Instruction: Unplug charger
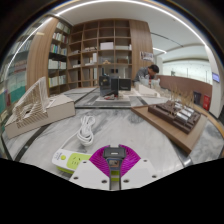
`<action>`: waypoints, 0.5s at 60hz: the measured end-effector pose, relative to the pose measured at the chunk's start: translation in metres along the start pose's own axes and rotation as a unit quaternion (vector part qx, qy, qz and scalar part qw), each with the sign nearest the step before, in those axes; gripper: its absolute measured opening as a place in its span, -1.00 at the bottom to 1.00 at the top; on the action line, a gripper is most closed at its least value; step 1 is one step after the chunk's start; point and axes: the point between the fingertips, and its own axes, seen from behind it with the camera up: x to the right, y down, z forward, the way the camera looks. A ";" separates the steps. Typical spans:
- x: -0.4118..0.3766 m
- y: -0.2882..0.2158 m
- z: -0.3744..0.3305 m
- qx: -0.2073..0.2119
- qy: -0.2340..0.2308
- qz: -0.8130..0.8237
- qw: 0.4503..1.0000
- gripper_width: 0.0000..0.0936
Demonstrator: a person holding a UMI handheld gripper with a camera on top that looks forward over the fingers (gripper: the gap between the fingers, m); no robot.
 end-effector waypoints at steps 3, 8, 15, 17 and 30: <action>-0.001 -0.040 -0.020 0.067 0.002 -0.032 0.997 -0.79; 0.001 -0.120 -0.075 0.167 0.020 -0.060 0.984 -0.80; 0.009 -0.154 -0.107 0.180 0.012 -0.033 0.983 -0.80; 0.018 -0.155 -0.107 0.174 0.021 -0.038 0.984 -0.80; 0.068 -0.047 -0.065 0.017 0.049 -0.033 0.998 -0.73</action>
